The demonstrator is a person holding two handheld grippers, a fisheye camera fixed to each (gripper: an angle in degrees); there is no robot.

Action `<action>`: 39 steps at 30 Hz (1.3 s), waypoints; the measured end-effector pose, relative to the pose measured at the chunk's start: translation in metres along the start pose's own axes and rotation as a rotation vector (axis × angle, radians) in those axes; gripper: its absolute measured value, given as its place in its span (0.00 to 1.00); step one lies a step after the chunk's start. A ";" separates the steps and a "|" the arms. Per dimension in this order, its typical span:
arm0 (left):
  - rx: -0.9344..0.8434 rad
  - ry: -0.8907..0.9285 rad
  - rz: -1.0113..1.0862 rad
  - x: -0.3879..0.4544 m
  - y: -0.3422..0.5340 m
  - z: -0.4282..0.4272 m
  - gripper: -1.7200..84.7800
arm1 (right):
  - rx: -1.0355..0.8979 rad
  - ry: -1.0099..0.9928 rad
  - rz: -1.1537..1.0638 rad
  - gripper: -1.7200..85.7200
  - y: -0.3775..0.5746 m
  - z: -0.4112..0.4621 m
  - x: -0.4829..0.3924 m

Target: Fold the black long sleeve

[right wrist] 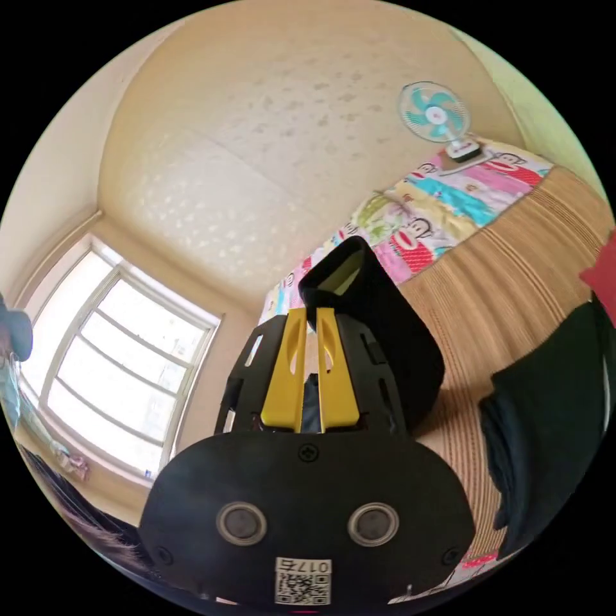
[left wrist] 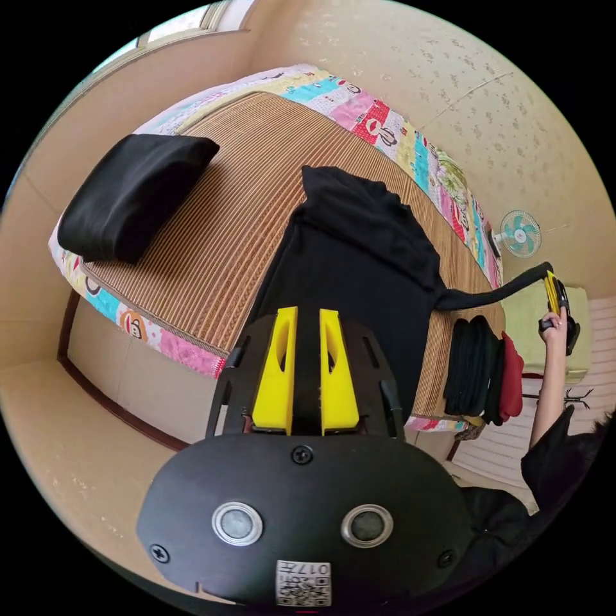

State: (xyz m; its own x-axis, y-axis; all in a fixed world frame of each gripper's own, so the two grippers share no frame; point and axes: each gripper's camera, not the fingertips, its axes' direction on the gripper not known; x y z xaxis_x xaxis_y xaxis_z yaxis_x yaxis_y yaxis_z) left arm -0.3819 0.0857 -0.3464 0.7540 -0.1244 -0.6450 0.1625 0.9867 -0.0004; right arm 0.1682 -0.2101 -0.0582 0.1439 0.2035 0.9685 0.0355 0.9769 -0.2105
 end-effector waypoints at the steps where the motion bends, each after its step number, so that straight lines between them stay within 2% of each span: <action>1: 0.004 -0.007 -0.010 -0.003 0.004 -0.004 0.10 | -0.025 -0.040 -0.016 0.06 0.011 0.022 -0.014; 4: 0.000 -0.040 -0.032 -0.016 0.017 -0.015 0.10 | -0.233 -0.198 -0.058 0.07 0.080 0.139 -0.060; 6: -0.016 -0.062 -0.019 -0.029 0.022 -0.019 0.11 | -0.507 -0.213 -0.143 0.08 0.152 0.221 -0.078; 8: -0.049 -0.060 0.014 -0.043 0.019 -0.019 0.12 | -0.616 -0.182 -0.162 0.09 0.191 0.229 -0.070; 11: -0.167 -0.024 0.140 -0.069 0.009 -0.012 0.15 | -0.674 -0.124 -0.202 0.11 0.231 0.173 -0.032; 15: -0.519 -0.022 0.265 -0.120 -0.001 0.033 0.18 | -0.961 0.116 -0.210 0.13 0.303 0.074 0.054; 18: -0.575 -0.076 0.262 -0.153 -0.010 0.050 0.19 | -1.146 0.267 -0.163 0.13 0.362 0.001 0.108; 20: -0.612 -0.049 0.261 -0.166 -0.021 0.065 0.19 | -1.214 0.286 -0.089 0.14 0.391 -0.035 0.133; 26: -0.748 0.054 0.300 -0.181 -0.048 0.101 0.11 | -1.276 0.269 0.068 0.17 0.464 -0.078 0.196; 30: -0.777 0.105 0.344 -0.189 -0.071 0.079 0.07 | -1.151 0.188 0.208 0.17 0.454 -0.069 0.230; 32: -0.818 0.139 0.373 -0.192 -0.077 0.067 0.07 | -1.207 0.193 0.182 0.13 0.452 -0.064 0.238; 33: -0.839 0.159 0.386 -0.195 -0.080 0.056 0.06 | -1.270 0.129 0.129 0.08 0.452 -0.067 0.236; 35: -0.863 0.219 0.376 -0.202 -0.082 0.034 0.06 | -1.278 0.021 0.145 0.07 0.441 -0.086 0.233; 36: -0.871 0.286 0.364 -0.205 -0.083 0.017 0.06 | -1.238 -0.070 0.170 0.07 0.422 -0.106 0.230; 39: -0.829 0.479 0.325 -0.208 -0.090 -0.040 0.06 | -1.121 -0.170 0.200 0.06 0.369 -0.168 0.216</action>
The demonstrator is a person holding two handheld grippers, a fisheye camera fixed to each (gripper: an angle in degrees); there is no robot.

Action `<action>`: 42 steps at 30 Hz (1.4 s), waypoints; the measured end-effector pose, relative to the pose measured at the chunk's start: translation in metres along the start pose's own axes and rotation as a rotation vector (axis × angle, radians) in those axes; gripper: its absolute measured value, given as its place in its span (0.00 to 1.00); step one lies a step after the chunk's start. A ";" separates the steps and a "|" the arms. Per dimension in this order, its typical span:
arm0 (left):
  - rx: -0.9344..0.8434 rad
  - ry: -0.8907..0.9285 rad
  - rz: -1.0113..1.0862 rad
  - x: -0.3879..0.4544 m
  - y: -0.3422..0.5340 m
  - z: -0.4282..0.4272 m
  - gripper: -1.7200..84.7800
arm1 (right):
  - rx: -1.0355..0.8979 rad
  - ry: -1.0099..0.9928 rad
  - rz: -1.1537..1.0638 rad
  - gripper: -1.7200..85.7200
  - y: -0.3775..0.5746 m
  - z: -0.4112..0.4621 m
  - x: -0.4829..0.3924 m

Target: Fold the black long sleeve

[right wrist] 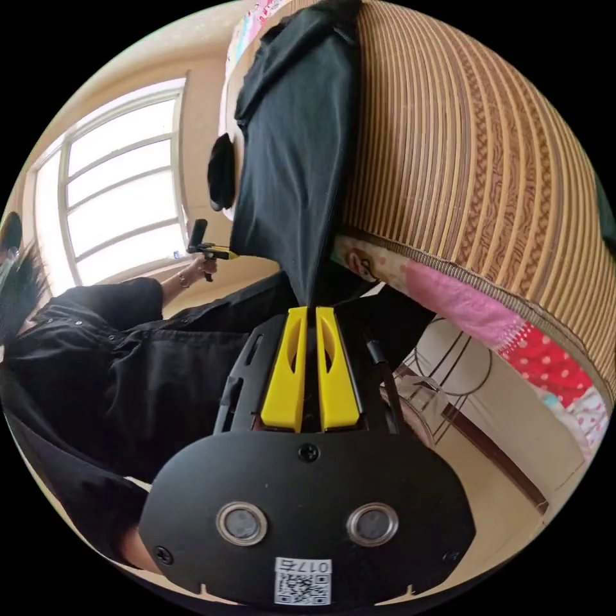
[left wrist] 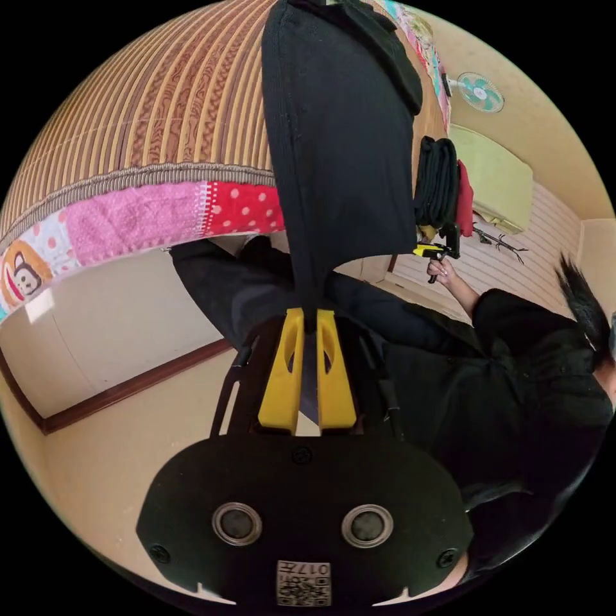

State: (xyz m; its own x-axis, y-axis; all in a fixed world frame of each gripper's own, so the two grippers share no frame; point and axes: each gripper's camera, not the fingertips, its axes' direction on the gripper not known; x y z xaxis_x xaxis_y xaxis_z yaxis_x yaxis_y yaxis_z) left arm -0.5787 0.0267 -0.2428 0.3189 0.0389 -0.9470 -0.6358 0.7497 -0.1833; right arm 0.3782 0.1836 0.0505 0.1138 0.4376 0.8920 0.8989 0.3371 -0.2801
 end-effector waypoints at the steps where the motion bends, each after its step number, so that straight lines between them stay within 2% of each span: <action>1: 0.019 0.035 0.015 0.006 0.007 -0.008 0.06 | 0.027 -0.026 -0.004 0.06 0.008 -0.014 -0.006; 4: 0.147 0.329 0.097 0.034 0.038 -0.045 0.06 | 0.288 -0.232 -0.044 0.06 0.043 -0.081 -0.030; 6: 0.337 0.538 0.184 0.055 0.048 -0.079 0.06 | 0.553 -0.391 -0.127 0.06 0.047 -0.126 -0.051; 10: 0.595 0.624 0.294 0.076 0.015 -0.134 0.06 | 0.749 -0.503 -0.251 0.05 -0.030 -0.166 -0.071; 12: 0.732 0.626 0.300 0.076 -0.043 -0.169 0.06 | 0.806 -0.492 -0.255 0.05 -0.118 -0.185 -0.068; 15: 0.894 0.632 0.113 0.054 -0.137 -0.199 0.07 | 0.868 -0.399 -0.117 0.05 -0.238 -0.209 -0.048; 19: 0.970 0.575 0.052 0.035 -0.239 -0.222 0.09 | 0.899 -0.156 0.050 0.05 -0.339 -0.217 -0.044; 22: 0.993 0.272 -0.065 0.038 -0.256 -0.226 0.12 | 0.818 0.031 0.033 0.06 -0.379 -0.199 -0.072; 24: 0.967 0.020 -0.154 0.044 -0.239 -0.198 0.16 | 0.708 0.264 -0.062 0.06 -0.390 -0.154 -0.106; 27: 0.977 -0.135 -0.323 0.031 -0.197 -0.134 0.19 | 0.597 0.567 -0.172 0.07 -0.398 -0.069 -0.137; 28: 0.976 -0.115 -0.375 0.023 -0.188 -0.120 0.21 | 0.586 0.614 -0.199 0.07 -0.399 -0.051 -0.141; 30: 0.959 0.083 -0.544 -0.014 -0.163 -0.062 0.23 | 0.569 0.725 -0.282 0.10 -0.413 0.013 -0.144; 33: 0.966 0.249 -0.628 -0.045 -0.161 -0.006 0.23 | 0.445 0.803 -0.291 0.11 -0.457 0.071 -0.108; 35: 0.979 0.251 -0.618 -0.053 -0.174 0.011 0.21 | 0.283 0.896 -0.247 0.11 -0.490 0.101 -0.061; 36: 1.008 0.240 -0.600 -0.056 -0.181 0.017 0.18 | 0.305 0.893 -0.318 0.11 -0.491 0.101 -0.050; 38: 1.042 0.281 -0.589 -0.062 -0.194 0.025 0.16 | 0.290 0.841 -0.311 0.10 -0.495 0.082 -0.048; 40: 1.072 0.316 -0.584 -0.060 -0.202 0.026 0.11 | 0.373 0.799 -0.275 0.07 -0.483 0.053 -0.052; 42: 1.122 0.284 -0.354 -0.020 -0.215 0.012 0.10 | 0.483 0.813 -0.254 0.04 -0.453 0.022 -0.049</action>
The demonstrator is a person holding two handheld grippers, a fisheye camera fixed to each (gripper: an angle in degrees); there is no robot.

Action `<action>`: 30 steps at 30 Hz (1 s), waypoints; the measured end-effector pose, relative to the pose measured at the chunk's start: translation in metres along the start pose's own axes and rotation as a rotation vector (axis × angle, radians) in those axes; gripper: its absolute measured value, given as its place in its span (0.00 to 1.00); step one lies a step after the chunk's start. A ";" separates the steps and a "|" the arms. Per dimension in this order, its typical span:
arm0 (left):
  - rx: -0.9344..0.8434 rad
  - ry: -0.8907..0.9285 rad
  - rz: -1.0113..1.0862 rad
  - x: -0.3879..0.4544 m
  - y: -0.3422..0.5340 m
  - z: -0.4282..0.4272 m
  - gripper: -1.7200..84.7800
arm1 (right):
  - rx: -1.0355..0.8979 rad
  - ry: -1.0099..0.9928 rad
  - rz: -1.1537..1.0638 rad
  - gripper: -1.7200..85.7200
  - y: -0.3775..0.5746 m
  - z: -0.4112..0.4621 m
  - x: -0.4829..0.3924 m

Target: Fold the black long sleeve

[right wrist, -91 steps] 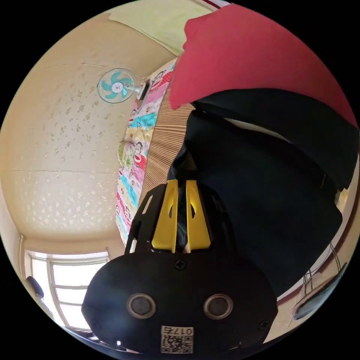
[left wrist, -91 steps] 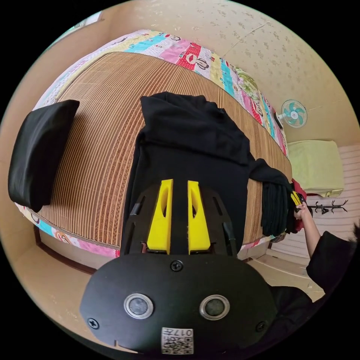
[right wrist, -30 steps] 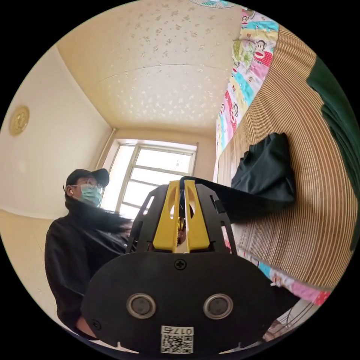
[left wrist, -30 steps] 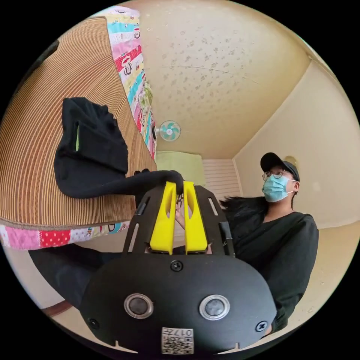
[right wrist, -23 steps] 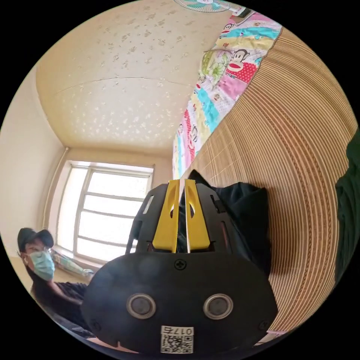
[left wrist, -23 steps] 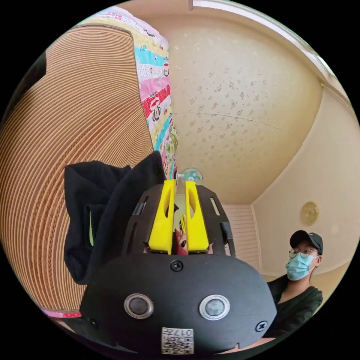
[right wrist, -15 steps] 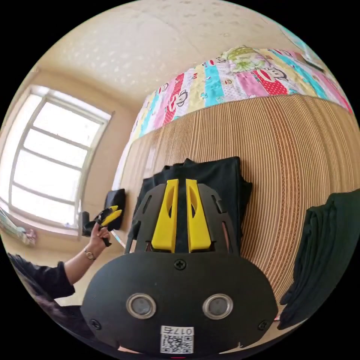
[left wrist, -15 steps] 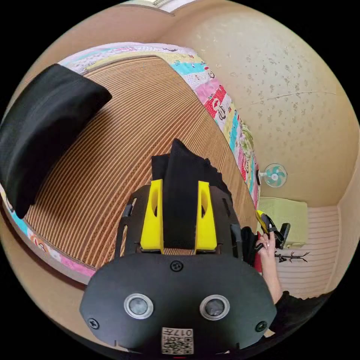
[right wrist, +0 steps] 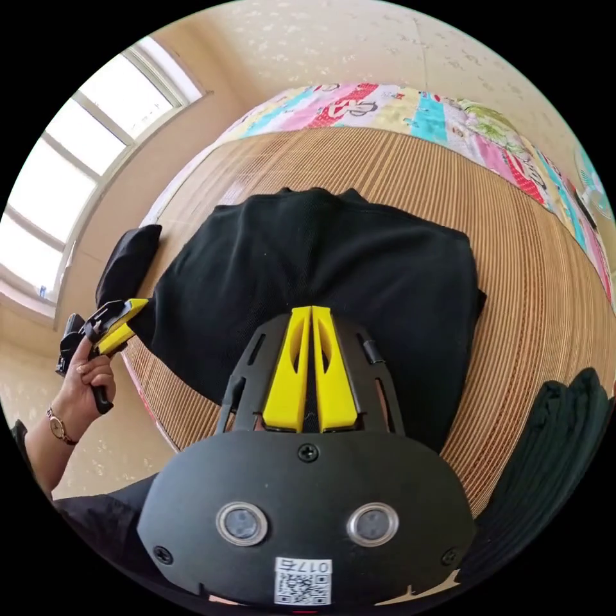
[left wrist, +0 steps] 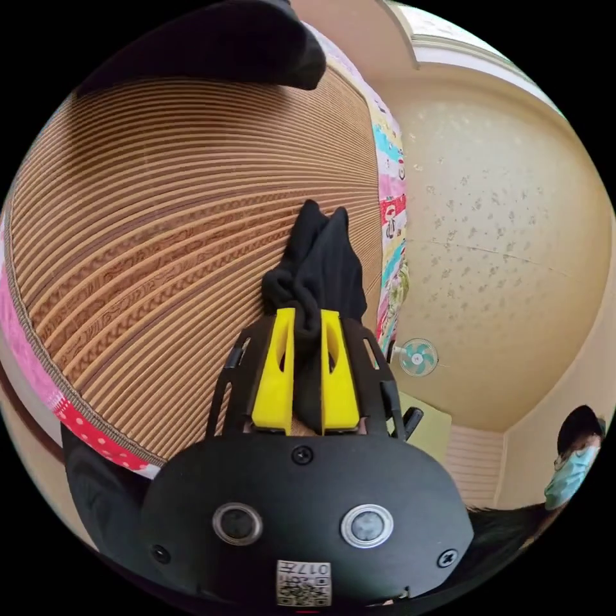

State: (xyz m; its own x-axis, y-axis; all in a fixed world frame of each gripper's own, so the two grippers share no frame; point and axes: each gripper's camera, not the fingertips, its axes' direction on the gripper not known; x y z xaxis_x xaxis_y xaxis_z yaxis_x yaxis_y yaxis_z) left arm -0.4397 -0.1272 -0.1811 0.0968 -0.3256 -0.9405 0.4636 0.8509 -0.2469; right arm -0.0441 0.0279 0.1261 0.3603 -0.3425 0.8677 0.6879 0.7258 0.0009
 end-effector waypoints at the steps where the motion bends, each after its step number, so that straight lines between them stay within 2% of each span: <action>1: -0.007 0.014 0.068 0.017 0.002 0.003 0.09 | -0.033 0.020 0.020 0.04 0.003 0.000 0.008; 2: -0.038 0.014 0.205 0.054 0.011 0.012 0.09 | -0.115 0.051 0.080 0.04 0.010 0.000 0.028; 3: -0.081 -0.002 0.348 0.093 0.024 0.026 0.09 | -0.113 0.048 0.165 0.03 0.023 -0.012 0.050; 6: -0.232 -0.010 0.685 0.171 0.082 0.083 0.09 | -0.017 -0.089 0.383 0.03 0.065 -0.060 0.110; 9: -0.427 0.005 0.859 0.196 0.156 0.158 0.09 | -0.024 -0.094 0.524 0.03 0.100 -0.090 0.158; 13: -0.630 0.013 0.935 0.179 0.237 0.229 0.11 | -0.056 -0.111 0.602 0.05 0.131 -0.112 0.206; 15: -0.745 0.031 0.890 0.155 0.261 0.252 0.13 | -0.079 -0.186 0.641 0.09 0.148 -0.119 0.237; 16: -0.738 0.045 0.862 0.148 0.261 0.250 0.14 | -0.075 -0.219 0.658 0.10 0.152 -0.122 0.245; 19: -0.490 -0.045 0.735 0.108 0.239 0.208 0.17 | -0.021 -0.436 0.735 0.15 0.176 -0.130 0.282; 20: -0.382 -0.151 0.692 0.089 0.228 0.189 0.19 | 0.000 -0.535 0.763 0.16 0.185 -0.130 0.293; 22: -0.333 -0.296 0.619 0.058 0.211 0.179 0.23 | 0.042 -0.677 0.803 0.18 0.195 -0.130 0.306; 25: -0.541 -0.351 0.478 -0.010 0.195 0.213 0.24 | 0.109 -0.863 0.866 0.22 0.204 -0.126 0.314; 26: -0.639 -0.328 0.417 -0.036 0.198 0.232 0.21 | 0.139 -0.935 0.897 0.24 0.204 -0.122 0.314; 28: -0.672 -0.222 0.387 -0.059 0.209 0.245 0.16 | 0.197 -1.032 0.955 0.27 0.202 -0.114 0.314; 30: -0.725 -0.103 0.248 -0.084 0.219 0.254 0.11 | 0.241 -1.117 1.033 0.30 0.192 -0.100 0.316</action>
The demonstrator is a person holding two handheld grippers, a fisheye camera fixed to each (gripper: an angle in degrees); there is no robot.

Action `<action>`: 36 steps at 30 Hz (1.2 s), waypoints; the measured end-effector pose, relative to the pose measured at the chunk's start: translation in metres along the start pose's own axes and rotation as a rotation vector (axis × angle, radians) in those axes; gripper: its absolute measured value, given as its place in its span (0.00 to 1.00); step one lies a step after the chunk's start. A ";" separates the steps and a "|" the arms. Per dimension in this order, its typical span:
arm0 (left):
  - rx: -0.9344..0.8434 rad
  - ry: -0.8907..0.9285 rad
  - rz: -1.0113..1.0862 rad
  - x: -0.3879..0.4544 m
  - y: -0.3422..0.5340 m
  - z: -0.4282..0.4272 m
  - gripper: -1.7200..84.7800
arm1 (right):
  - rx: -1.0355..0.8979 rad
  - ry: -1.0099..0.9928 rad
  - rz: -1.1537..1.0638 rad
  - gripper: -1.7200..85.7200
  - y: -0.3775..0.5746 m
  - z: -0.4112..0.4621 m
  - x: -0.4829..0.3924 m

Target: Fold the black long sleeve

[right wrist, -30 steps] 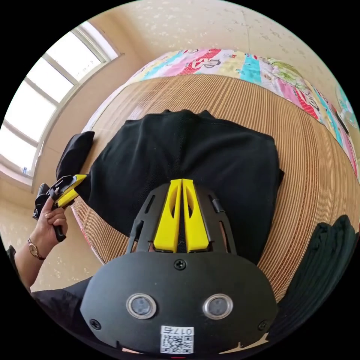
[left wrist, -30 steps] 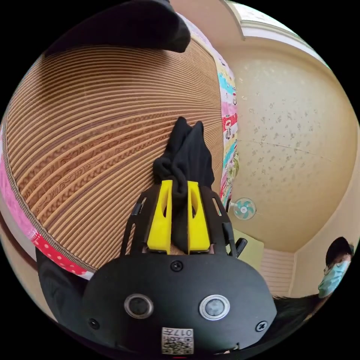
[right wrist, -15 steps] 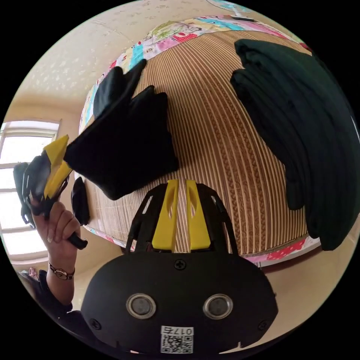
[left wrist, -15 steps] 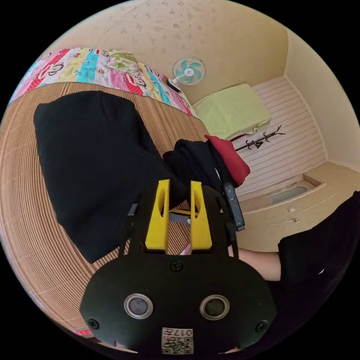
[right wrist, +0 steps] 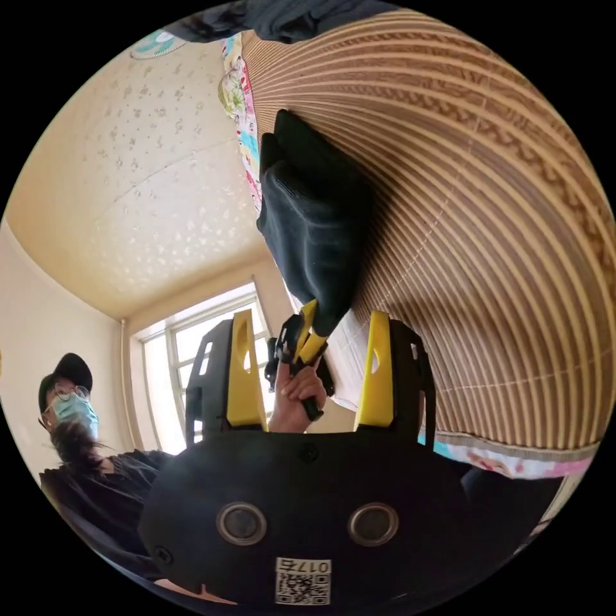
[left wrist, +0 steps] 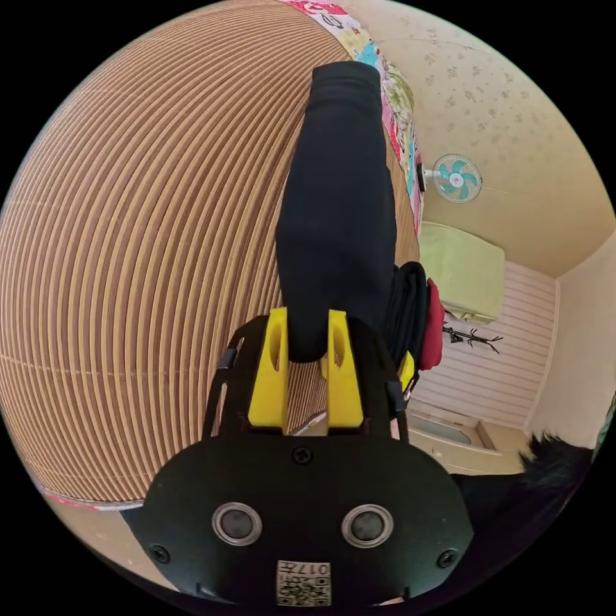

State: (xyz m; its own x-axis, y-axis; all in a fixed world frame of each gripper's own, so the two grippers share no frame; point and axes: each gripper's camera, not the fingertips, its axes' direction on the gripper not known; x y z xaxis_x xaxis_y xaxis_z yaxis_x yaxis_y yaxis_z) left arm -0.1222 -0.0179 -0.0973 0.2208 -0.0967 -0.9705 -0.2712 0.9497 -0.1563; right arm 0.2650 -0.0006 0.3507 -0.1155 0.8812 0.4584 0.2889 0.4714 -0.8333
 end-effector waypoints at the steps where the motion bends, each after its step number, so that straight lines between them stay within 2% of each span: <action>1: -0.004 0.042 -0.001 -0.002 0.004 0.002 0.11 | 0.008 -0.016 0.010 0.30 -0.004 0.004 0.000; 3: -0.002 0.119 0.057 0.011 0.030 0.000 0.10 | 0.048 -0.083 0.025 0.31 -0.019 0.019 -0.002; 6: -0.049 0.091 0.174 0.039 0.068 -0.017 0.09 | 0.071 -0.245 -0.021 0.29 -0.028 0.047 -0.019; 10: 0.034 -0.016 0.248 0.046 0.112 -0.073 0.10 | -0.068 -0.186 -0.211 0.27 0.008 0.108 -0.081; 14: 0.178 -0.003 0.417 0.043 0.174 -0.180 0.15 | -0.248 -0.304 -0.317 0.24 0.078 0.235 -0.144; 17: 0.276 -0.143 0.472 0.033 0.238 -0.254 0.18 | -0.336 -0.343 -0.376 0.23 0.133 0.353 -0.184; 22: 0.456 -0.271 0.355 -0.018 0.333 -0.339 0.17 | -0.338 -0.282 -0.308 0.20 0.225 0.528 -0.180; 26: 0.715 -0.365 0.169 -0.062 0.406 -0.375 0.16 | -0.402 -0.015 -0.115 0.18 0.301 0.631 -0.071; 29: 0.845 -0.444 0.109 -0.078 0.433 -0.367 0.16 | -0.557 0.223 0.049 0.15 0.335 0.636 0.027; 32: 0.784 -0.469 0.157 -0.078 0.417 -0.337 0.16 | -0.718 0.350 -0.165 0.13 0.344 0.582 0.042; 34: 0.740 -0.513 0.248 -0.064 0.401 -0.310 0.15 | -0.800 0.550 -0.328 0.13 0.340 0.534 0.034; 36: 0.681 -0.648 0.423 -0.029 0.381 -0.264 0.14 | -0.758 0.830 -0.552 0.11 0.322 0.447 0.008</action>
State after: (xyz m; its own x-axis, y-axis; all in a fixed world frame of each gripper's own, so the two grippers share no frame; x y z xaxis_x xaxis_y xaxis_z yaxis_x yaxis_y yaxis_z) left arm -0.4797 0.2680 -0.1771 0.7483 0.2725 -0.6048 0.0992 0.8555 0.5082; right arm -0.0675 0.1740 -0.0520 0.1585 0.1549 0.9751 0.8980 0.3881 -0.2076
